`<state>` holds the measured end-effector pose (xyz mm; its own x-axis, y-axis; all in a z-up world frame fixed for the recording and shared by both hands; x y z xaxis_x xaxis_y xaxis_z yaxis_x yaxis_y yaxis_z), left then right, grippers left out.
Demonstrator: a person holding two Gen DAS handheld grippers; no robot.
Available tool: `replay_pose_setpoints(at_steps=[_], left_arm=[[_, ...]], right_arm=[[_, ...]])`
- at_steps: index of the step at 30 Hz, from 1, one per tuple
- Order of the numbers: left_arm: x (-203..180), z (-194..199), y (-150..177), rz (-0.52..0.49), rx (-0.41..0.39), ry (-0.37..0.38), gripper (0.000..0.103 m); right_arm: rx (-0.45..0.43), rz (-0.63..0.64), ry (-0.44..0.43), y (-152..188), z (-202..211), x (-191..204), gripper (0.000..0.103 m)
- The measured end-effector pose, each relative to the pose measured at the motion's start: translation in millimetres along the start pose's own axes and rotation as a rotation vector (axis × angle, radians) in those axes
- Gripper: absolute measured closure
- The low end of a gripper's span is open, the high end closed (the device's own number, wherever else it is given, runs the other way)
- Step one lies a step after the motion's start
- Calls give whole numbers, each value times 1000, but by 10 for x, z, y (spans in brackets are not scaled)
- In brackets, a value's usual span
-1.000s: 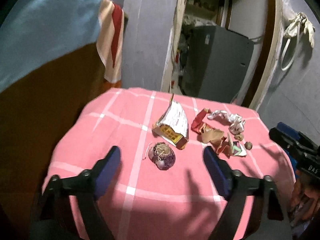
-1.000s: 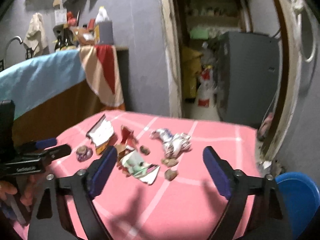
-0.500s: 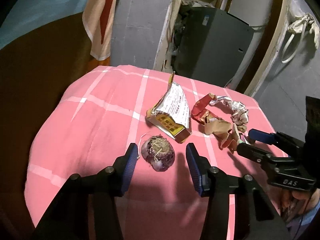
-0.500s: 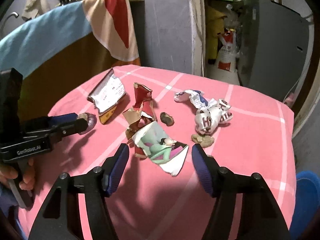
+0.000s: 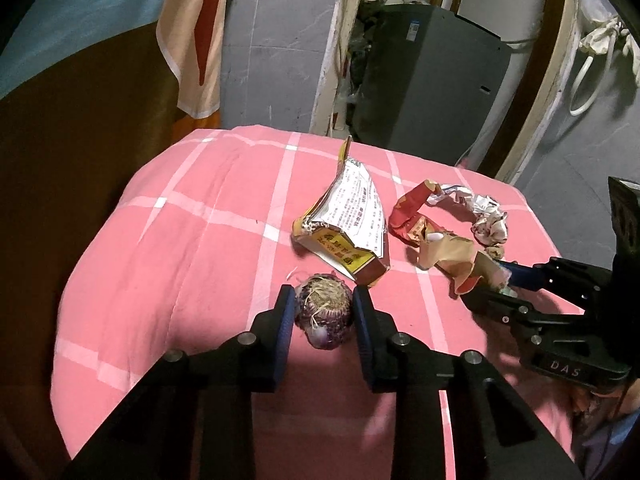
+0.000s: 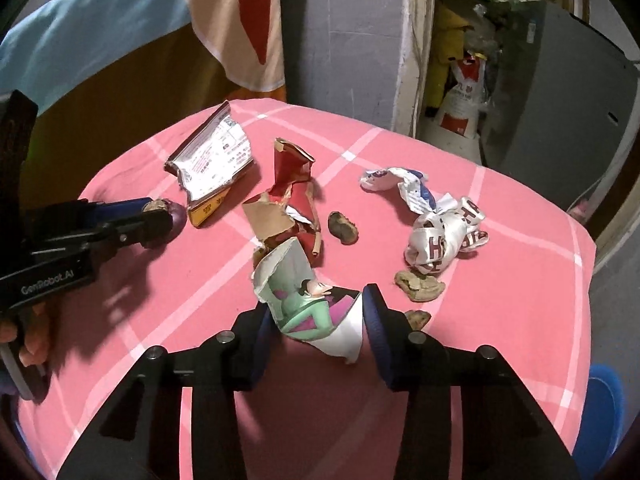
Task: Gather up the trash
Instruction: 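Grasp the green-white paper scrap with the right tool while the left tool grasps the garlic ball, then carry both items to the blue bucket and open both tools to release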
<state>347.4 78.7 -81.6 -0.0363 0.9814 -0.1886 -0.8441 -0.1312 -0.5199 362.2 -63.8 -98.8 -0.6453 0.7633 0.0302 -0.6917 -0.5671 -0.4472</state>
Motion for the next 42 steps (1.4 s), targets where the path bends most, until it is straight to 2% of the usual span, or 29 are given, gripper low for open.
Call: replay_pose_setpoints(at_steps=[10, 19, 34, 42], left_arm=[[-41, 86, 107, 18, -4, 18, 80], [-202, 194, 285, 29, -9, 48, 80], [-439, 313, 511, 31, -16, 85, 80], [-571, 391, 639, 29, -43, 109, 80]], right_arm=[[-20, -19, -29, 66, 59, 3, 68], [-72, -22, -61, 302, 221, 67, 68], [-113, 6, -47, 607, 404, 155, 66], [-147, 10, 6, 714, 455, 177, 69]])
Point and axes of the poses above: each gripper's, at about its wrist camera, not at the fingertips, and z roughly against the way its jaws point, x to its left, y to its underside, the point moved 9 cm from there along -z, roughly the way its jaws point, and after that the axes turned 11 degrees about x, right-handed, at the moved point
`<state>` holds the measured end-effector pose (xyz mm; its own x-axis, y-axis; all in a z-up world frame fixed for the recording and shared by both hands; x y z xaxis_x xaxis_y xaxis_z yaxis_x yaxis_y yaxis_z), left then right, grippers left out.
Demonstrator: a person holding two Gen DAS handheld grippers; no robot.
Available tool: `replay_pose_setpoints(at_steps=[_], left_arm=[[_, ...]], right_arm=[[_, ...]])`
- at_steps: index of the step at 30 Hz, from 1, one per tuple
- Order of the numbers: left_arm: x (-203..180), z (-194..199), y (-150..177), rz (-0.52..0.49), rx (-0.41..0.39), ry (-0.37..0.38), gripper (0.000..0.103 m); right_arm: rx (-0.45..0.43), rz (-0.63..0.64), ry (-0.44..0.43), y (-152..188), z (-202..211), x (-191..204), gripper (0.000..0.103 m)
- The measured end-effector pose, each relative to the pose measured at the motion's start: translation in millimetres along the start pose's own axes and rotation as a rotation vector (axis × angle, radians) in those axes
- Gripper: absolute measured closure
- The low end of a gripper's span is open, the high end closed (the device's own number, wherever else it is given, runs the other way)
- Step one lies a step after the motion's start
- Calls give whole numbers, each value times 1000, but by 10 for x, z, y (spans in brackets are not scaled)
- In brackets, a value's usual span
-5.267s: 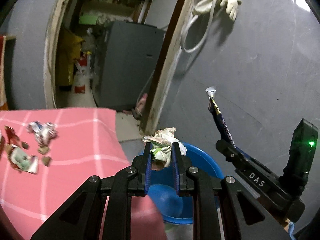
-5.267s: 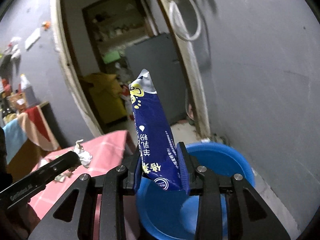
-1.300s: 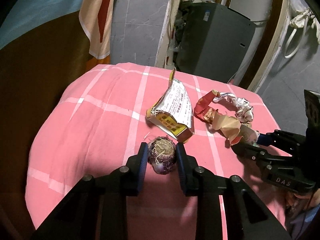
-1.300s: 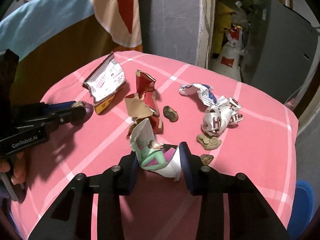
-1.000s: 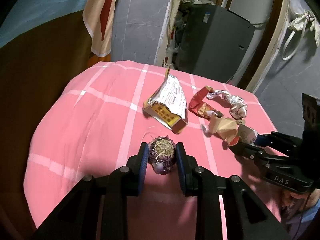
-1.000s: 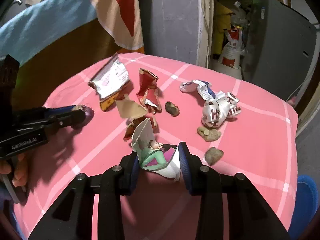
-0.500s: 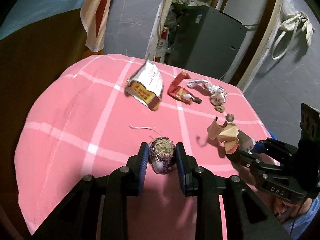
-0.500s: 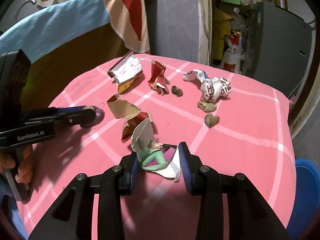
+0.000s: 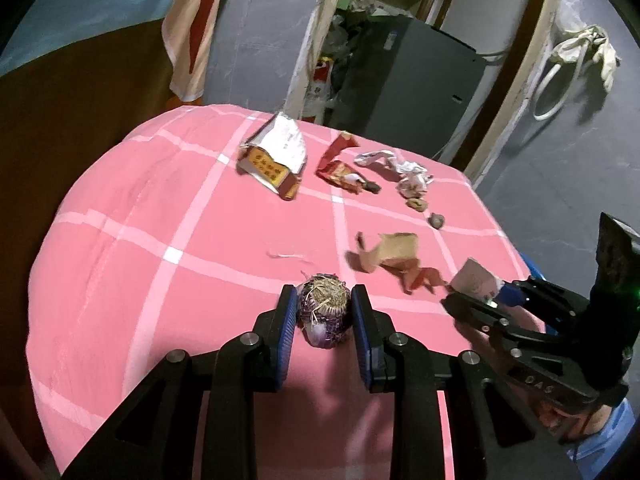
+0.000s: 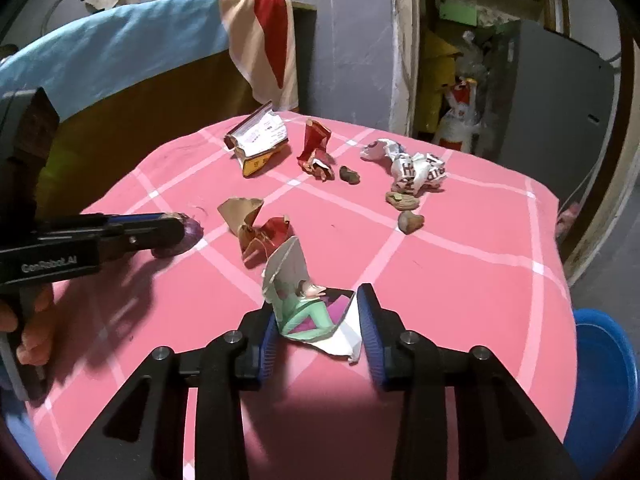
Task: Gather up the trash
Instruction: 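Carry both items to the blue bucket and open both tools to release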
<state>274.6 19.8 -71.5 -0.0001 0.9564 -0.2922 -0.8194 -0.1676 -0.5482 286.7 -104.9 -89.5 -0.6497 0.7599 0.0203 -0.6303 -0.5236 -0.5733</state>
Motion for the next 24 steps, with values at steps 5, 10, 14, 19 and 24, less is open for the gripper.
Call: replay_pose_setpoints(at_steps=[5, 10, 14, 19, 24], left_arm=[[-190, 117, -11, -27, -65, 43, 80], [-504, 308, -119, -65, -171, 97, 80], [-847, 465, -246, -112, -271, 139, 80], [-1322, 638, -384, -171, -379, 194, 80], [-1823, 708, -487, -238, -452, 255, 80]], right_arm=[[-91, -10, 36, 27, 203, -21, 69], [-259, -47, 81, -11, 641, -156, 69], [-408, -95, 135, -44, 1093, -365, 69], [-570, -186, 199, -14, 1656, -727, 69], [-636, -267, 288, 155, 2003, -1143, 69]])
Point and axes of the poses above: each gripper's, at about its wrist camera, not at the fingertips, and z roughly against the way its jaws point, x to its left, y to its underside, the point moved 9 cm from there along -z, roughly the way its jaws point, and after that the axes turned 11 degrees about x, right-handed, at the moved point
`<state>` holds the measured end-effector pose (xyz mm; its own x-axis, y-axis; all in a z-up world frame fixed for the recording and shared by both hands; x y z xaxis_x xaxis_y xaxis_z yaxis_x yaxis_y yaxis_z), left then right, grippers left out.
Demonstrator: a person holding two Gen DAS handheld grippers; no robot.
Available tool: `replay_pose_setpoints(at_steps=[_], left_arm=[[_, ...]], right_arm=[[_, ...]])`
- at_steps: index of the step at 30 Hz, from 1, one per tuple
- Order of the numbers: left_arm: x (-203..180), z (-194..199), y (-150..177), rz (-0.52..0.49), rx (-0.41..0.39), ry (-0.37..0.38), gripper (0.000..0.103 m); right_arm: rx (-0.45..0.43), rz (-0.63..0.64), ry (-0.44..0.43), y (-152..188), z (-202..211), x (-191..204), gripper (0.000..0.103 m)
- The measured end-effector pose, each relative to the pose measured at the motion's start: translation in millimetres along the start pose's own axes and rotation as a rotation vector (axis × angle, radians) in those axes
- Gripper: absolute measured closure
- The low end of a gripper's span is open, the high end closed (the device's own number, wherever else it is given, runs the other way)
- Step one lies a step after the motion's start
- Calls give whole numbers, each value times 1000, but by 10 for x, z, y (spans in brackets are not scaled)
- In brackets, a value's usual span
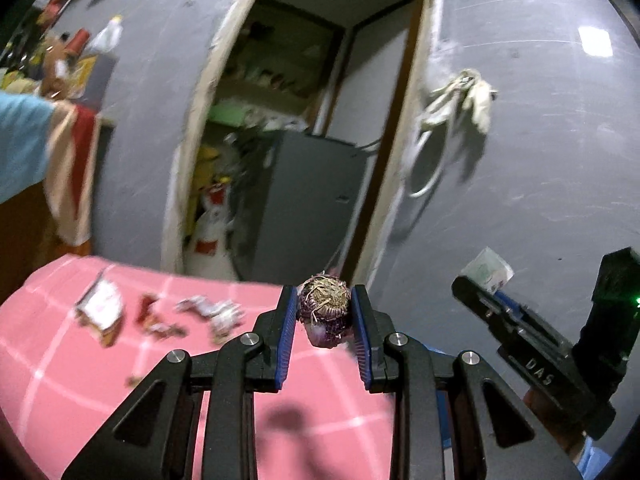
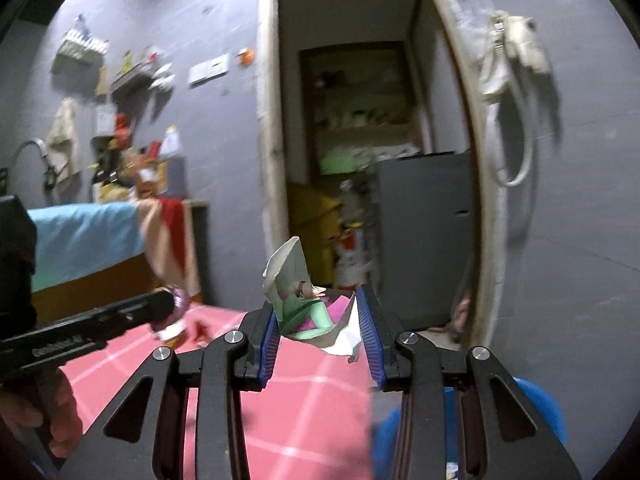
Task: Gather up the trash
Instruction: 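Carry both items to the blue bucket and open both tools to release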
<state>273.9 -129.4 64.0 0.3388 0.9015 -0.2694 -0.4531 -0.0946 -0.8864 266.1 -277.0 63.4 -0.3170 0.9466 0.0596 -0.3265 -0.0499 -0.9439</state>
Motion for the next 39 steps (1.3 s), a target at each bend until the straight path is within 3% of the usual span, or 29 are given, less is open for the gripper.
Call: replay_pose_setpoints(at_steps=[8, 17, 27, 29, 30, 35, 39], left_arm=[[-578, -492, -64, -40, 35, 95, 80], [-889, -1166, 172, -3, 265, 145, 80], [-903, -1621, 559, 59, 474, 152, 80], [-890, -1702, 601, 88, 507, 157, 79], [-901, -1727, 624, 95, 520, 157, 79], [-900, -1738, 622, 87, 516, 159, 67], [-849, -1725, 583, 83, 505, 148, 67]], right_arm=[[-2, -88, 152, 50, 149, -751, 68], [174, -239, 236, 401, -68, -1330, 66], [314, -364, 229, 716, -274, -1574, 65], [329, -384, 227, 748, -293, -1610, 59], [336, -397, 223, 771, -293, -1631, 54], [338, -417, 224, 769, -288, -1712, 54], [321, -432, 230, 738, -248, -1745, 52]])
Point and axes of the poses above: each gripper's, at about its wrist camera, not at the fingertips, and z roughly against the way its jaws point, x to its left, y to its underside, the point moved 9 cm from there along -z, roughly the way its jaws point, and after that the axes turned 11 degrees about x, right-handed, at the moved point
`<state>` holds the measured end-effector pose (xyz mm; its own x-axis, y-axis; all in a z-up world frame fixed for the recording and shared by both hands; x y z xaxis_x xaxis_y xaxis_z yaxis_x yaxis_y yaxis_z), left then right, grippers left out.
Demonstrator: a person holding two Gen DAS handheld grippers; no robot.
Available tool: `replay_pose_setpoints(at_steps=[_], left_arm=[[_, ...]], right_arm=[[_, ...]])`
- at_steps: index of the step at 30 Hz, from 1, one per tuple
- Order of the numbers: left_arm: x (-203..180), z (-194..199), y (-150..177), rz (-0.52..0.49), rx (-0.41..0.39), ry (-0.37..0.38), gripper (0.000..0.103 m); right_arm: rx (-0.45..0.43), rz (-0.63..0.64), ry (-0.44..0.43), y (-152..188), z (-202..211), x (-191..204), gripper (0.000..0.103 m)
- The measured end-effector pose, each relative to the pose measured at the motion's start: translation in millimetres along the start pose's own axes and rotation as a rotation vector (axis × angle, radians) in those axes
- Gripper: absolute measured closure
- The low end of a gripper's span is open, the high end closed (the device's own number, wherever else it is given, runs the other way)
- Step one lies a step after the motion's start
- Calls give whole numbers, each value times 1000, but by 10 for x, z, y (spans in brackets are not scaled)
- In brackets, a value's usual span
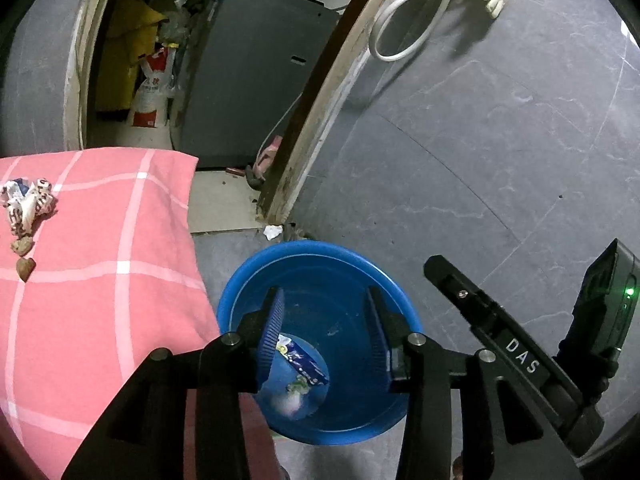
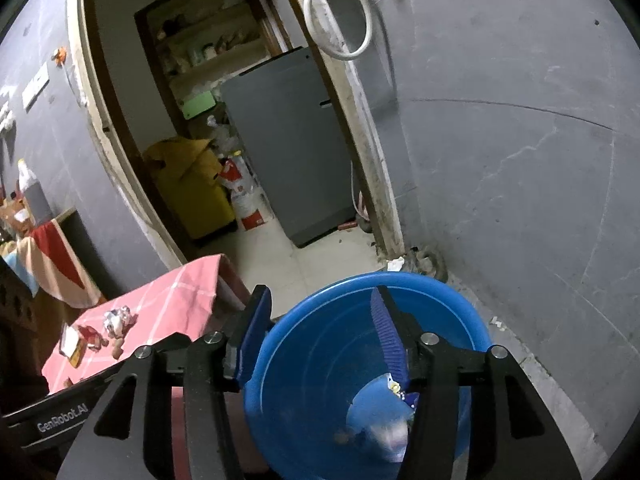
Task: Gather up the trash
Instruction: 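Carry both items to the blue bucket and open both tools to release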
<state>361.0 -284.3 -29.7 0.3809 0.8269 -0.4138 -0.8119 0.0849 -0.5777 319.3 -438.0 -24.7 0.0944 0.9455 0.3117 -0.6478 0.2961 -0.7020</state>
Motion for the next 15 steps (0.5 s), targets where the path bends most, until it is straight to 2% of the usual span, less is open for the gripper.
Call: replay_pose_setpoints(at_steps=[3, 7, 9, 12, 14, 15], left_arm=[[30, 83, -4, 5, -25, -14, 67], [147, 341, -12, 4, -105, -44, 54], [210, 478, -35, 5, -142, -57, 50], [333, 710, -63, 5, -209, -94, 40], [415, 887, -82, 4, -266, -122, 26], [464, 1002, -85, 4, -303, -138, 23]], right_arm=[[-15, 2, 1, -11, 34, 3, 51], [-53, 19, -12, -35, 101, 72, 46], [-89, 40, -22, -57, 166, 135, 33], [-143, 79, -40, -83, 262, 275, 26], [-176, 110, -50, -99, 312, 384, 21], [-196, 127, -59, -103, 345, 446, 19]])
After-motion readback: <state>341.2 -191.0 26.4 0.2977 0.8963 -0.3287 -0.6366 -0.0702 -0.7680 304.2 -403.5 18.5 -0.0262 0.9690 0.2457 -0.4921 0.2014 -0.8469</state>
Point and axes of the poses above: each gripper's, at about its wrist camera, not at the fingertips, and z roughly against the way its jaws point, x to its left, y to its underside, the point moved 9 cm from there along -z, roughly the way its jaws point, and after that the axes turned 11 degrees about x, right-handed, at the moved point
